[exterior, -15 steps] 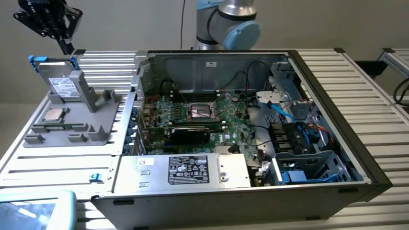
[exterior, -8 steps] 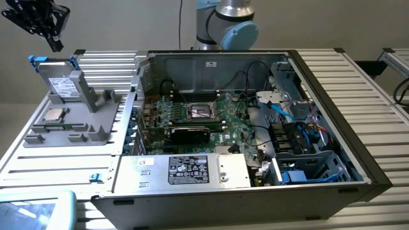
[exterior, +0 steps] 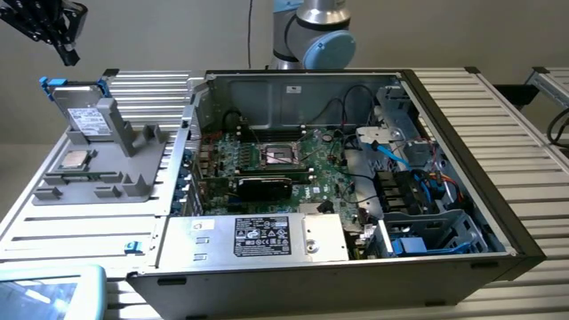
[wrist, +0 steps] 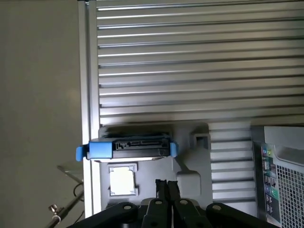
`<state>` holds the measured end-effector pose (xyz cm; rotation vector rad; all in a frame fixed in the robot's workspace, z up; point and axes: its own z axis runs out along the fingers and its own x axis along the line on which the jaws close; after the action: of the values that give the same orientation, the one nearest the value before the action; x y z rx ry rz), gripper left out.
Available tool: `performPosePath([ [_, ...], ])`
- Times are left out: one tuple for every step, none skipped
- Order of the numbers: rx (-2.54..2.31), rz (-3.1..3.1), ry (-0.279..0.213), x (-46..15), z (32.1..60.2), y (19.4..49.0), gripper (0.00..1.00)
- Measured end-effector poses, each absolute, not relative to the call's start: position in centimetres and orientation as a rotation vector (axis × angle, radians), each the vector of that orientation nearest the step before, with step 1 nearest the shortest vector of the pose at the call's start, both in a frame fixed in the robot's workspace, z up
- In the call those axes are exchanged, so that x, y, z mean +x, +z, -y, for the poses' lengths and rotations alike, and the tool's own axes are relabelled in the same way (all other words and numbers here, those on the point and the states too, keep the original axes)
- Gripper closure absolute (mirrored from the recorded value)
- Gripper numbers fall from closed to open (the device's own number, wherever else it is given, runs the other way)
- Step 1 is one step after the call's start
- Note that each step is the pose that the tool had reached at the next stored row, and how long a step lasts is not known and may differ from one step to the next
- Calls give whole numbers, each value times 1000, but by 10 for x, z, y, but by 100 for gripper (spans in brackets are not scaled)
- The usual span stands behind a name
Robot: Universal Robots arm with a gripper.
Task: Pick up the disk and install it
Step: 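Reach for the disk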
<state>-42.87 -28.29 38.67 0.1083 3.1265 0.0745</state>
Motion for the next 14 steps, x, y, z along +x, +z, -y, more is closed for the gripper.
performPosePath([
  [108, -3126, 75, -432, 281, 387, 89],
  [108, -3126, 75, -436, 279, 387, 89],
  [108, -3127, 75, -440, 277, 387, 89],
  [108, -3127, 75, -443, 275, 387, 89],
  [108, -3127, 75, -446, 274, 387, 89],
  [107, -3127, 75, -449, 273, 387, 89],
  [106, -3127, 75, -452, 272, 387, 89],
  [105, -3127, 75, -454, 271, 387, 89],
  [103, -3128, 75, -457, 270, 387, 89],
  [102, -3128, 75, -459, 269, 387, 89],
  [100, -3128, 75, -460, 268, 387, 89],
  [99, -3129, 75, -461, 266, 387, 89],
  [97, -3130, 74, -462, 265, 387, 89],
  [96, -3131, 74, -464, 263, 387, 89],
])
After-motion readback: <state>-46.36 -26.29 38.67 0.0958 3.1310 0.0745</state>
